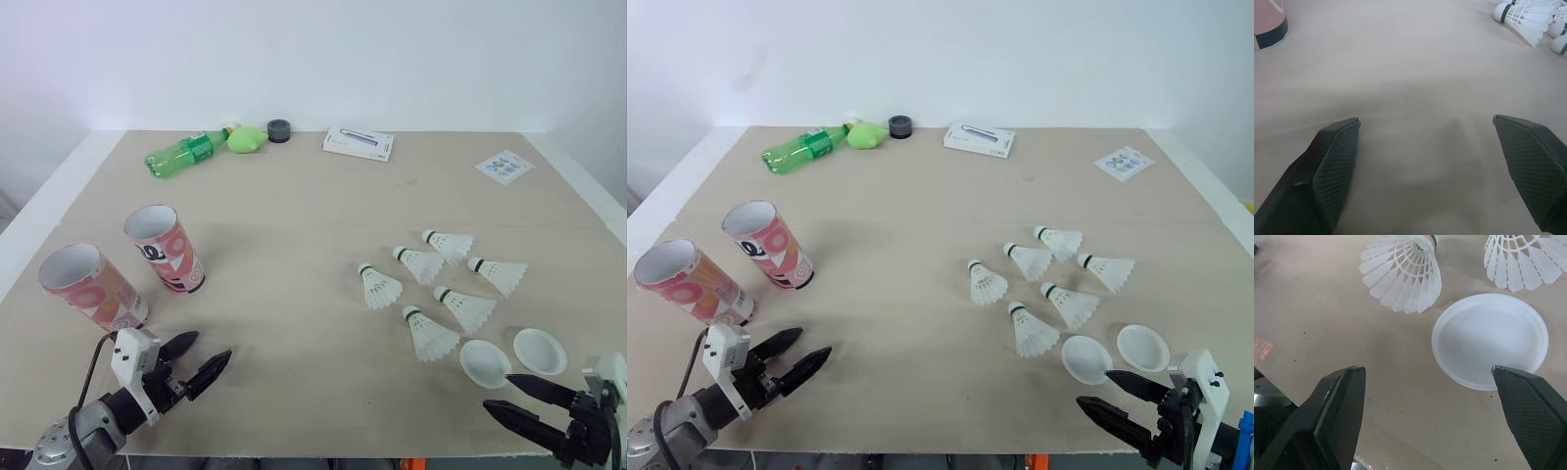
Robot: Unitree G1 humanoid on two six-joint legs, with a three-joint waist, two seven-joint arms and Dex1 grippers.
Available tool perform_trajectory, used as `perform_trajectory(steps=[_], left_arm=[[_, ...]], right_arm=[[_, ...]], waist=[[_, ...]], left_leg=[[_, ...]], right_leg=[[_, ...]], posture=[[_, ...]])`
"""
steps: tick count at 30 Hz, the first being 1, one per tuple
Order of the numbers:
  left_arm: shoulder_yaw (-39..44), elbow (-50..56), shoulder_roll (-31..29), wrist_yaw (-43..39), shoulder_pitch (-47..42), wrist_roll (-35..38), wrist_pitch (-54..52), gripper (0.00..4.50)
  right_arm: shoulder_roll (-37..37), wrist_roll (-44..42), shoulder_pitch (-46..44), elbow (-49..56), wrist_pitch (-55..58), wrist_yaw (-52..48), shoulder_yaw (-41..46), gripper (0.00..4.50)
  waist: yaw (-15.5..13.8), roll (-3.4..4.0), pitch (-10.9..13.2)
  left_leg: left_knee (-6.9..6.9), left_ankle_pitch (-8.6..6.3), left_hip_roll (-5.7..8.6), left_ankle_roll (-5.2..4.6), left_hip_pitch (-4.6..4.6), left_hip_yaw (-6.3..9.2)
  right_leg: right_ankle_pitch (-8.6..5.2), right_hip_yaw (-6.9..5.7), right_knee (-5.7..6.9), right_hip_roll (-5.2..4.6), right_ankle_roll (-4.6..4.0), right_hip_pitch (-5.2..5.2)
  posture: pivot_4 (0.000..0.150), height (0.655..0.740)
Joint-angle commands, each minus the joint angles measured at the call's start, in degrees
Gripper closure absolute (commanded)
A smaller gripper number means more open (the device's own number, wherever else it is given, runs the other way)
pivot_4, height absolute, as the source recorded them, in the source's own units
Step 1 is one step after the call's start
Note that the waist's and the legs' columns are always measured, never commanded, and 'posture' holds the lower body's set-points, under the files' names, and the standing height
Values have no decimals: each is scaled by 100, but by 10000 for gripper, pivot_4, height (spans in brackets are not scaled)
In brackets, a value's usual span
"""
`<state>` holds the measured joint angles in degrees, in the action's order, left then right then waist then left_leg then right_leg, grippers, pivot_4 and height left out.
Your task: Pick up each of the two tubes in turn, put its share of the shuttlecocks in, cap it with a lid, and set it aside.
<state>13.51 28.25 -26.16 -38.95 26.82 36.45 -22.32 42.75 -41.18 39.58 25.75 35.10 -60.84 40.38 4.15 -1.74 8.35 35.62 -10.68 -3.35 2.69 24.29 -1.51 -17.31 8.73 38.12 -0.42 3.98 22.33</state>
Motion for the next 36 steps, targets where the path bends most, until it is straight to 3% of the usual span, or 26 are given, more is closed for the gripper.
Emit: perform_trajectory(steps=[1, 11, 16, 21, 22, 24, 26, 31, 36], left_arm=[[-81, 16, -67, -52, -122, 70, -117, 0], [-523, -5, -399, -725, -475, 220, -246, 0], [-335, -93, -190, -705, -413, 232, 31, 0], [-203, 389, 249, -232, -71, 261, 252, 0], [-187, 606, 377, -127, 199, 202, 365, 0], [-51, 1017, 773, 111, 1010, 96, 733, 0], [68, 1109, 1120, 208, 1578, 52, 1050, 0], [203, 1330, 1953, 722, 2407, 32, 1616, 0], [409, 1327, 2463, 1254, 2686, -203, 2043, 0]], right_arm=[[21, -24, 9, 104, -8, 22, 52, 718], [85, -319, 51, 674, 112, 79, 356, 718], [771, -1550, -809, 1327, 529, 117, 494, 718], [1589, -2143, -2912, 1014, 676, -11, -780, 718], [1569, -2136, -3615, 796, 715, -90, -1280, 718], [1298, -1898, -5151, 267, 776, -465, -2497, 718], [946, -1597, -6026, -160, 814, -711, -3264, 718], [193, -124, -7049, -1206, 89, -1069, -4808, 718], [-268, 514, -7300, -1874, -444, -1360, -5235, 718]], waist=[[-1, 0, 0], [-17, 1, -1], [-2, -6, 7], [61, -54, 41], [-32, -90, 49], [-61, -84, 60], [-30, -87, 71], [-46, -95, 100], [-8, -101, 104]], left_leg=[[0, 0, 0, 0, 0, 0], [-2, 0, 3, 0, 0, 4], [-3, -2, 2, 0, 2, 4], [14, 6, -7, -13, -3, -3], [17, 9, -6, -17, 0, 0], [14, 9, -3, -17, 12, 23], [22, 7, 2, -15, 36, 10], [25, 0, -12, -14, 39, 32], [40, -7, -9, -11, 68, 20]], right_leg=[[0, 0, 0, 0, 0, 0], [-1, -1, 0, 0, 1, -2], [-4, -1, 0, 0, 2, -2], [23, 3, 0, 6, 5, -25], [26, 0, 0, 5, 6, -35], [9, -14, -1, 9, 11, -15], [18, -13, -2, -2, 13, -17], [7, -31, 0, 15, -5, 10], [15, -35, -4, 3, -11, 2]], posture=[[1500, 7294], [1500, 7294], [1500, 7294], [1500, 7294], [1500, 7294], [1500, 7294], [1500, 7294], [1500, 7294], [1500, 7294]])
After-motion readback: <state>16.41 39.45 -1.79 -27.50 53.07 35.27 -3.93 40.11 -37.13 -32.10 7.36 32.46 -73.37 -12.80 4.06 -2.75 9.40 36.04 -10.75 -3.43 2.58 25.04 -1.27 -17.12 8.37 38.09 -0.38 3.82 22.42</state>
